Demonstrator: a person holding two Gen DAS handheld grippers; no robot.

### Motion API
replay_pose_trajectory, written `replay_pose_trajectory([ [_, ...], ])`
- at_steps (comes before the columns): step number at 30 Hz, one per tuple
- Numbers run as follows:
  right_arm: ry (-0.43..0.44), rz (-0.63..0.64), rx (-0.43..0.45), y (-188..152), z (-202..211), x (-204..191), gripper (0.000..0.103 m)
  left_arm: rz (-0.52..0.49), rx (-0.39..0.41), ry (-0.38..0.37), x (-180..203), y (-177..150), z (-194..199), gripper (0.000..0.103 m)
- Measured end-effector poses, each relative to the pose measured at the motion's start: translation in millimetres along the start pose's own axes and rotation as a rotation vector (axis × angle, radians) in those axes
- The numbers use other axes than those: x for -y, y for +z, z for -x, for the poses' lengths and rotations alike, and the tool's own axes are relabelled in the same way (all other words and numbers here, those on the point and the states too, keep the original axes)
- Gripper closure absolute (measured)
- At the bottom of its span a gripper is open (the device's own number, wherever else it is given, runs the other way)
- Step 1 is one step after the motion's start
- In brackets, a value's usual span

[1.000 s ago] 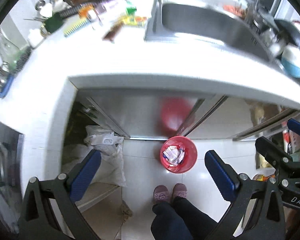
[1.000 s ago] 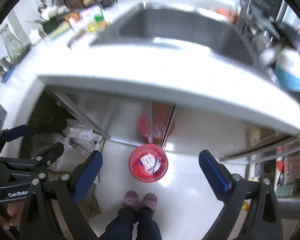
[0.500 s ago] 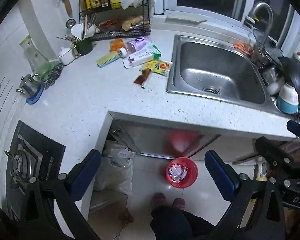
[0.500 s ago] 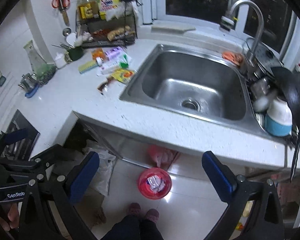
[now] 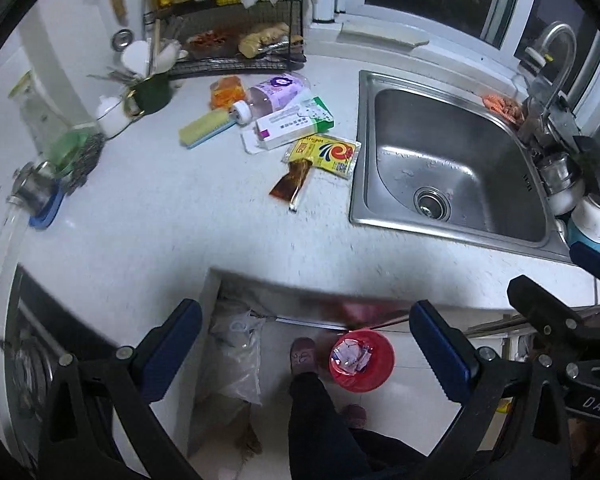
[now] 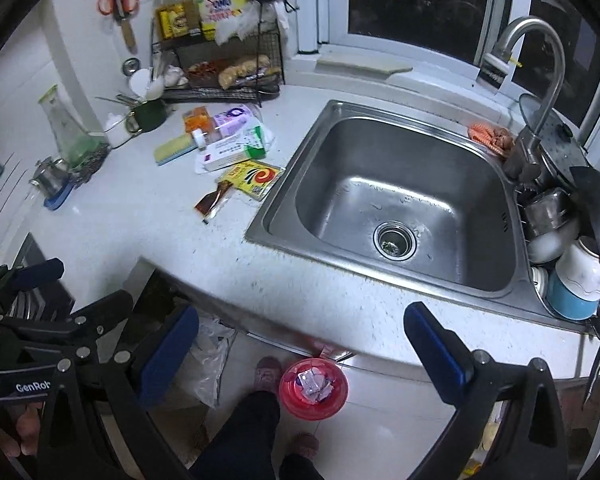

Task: Collect trash
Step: 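Raise both tools back up to the trash on the counter, then grasp the brown sauce packet with the left tool while the right tool grasps the yellow Angel packet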

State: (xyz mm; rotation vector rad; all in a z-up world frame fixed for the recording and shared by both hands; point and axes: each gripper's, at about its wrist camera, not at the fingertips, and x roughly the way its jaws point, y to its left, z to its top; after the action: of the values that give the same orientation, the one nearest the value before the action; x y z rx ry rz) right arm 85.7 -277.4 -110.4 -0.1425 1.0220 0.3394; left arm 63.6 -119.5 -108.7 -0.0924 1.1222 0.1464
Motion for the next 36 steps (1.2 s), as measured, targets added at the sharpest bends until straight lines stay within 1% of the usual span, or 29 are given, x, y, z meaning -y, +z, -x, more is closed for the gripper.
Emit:
replay_pose_trajectory([
  [1, -0.008, -0.006, -0.008, 5.1, -5.1, -0.4, 0.0, -0.009, -0.008, -0.007, -1.8, 6.9, -6.8, 0.0],
  [6, -0.061, -0.033, -0.045, 39.1, -35.2, -3.5, 0.0, -0.038, -0.074, -0.092, -13.3, 47.7, -50.4, 0.0],
  [11, -0.107, -0.065, -0.093, 64.8, -66.6, -7.6, 0.0, -0.111, -0.12, -0.136, -24.1, 80.8, -89.5, 0.0],
  [14, -0.125, -0.071, -0.122, 76.0, -86.3, -10.9, 0.0, -0.138, -0.151, -0.158, -28.4, 92.7, -112.4, 0.0],
  [19, -0.144, -0.1, -0.186, 91.0, -122.3, -12.5, 0.0, -0.169, -0.219, -0.182, -32.2, 105.5, -150.2, 0.0],
  [24, -0.175, -0.109, -0.229, 97.9, -143.1, -11.9, 0.0, -0.165, -0.263, -0.226, -32.9, 113.4, -178.2, 0.0],
  [29, -0.193, -0.12, -0.268, 102.4, -161.9, -8.9, 0.0, -0.184, -0.266, -0.216, -31.7, 116.0, -192.6, 0.0],
  [33, -0.204, -0.127, -0.276, 103.4, -168.3, -5.4, 0.0, -0.203, -0.279, -0.197, -29.5, 117.2, -201.4, 0.001],
  [36, -0.203, -0.135, -0.278, 105.6, -175.1, -3.4, 0.0, -0.212, -0.263, -0.196, -27.3, 117.8, -199.6, 0.004],
])
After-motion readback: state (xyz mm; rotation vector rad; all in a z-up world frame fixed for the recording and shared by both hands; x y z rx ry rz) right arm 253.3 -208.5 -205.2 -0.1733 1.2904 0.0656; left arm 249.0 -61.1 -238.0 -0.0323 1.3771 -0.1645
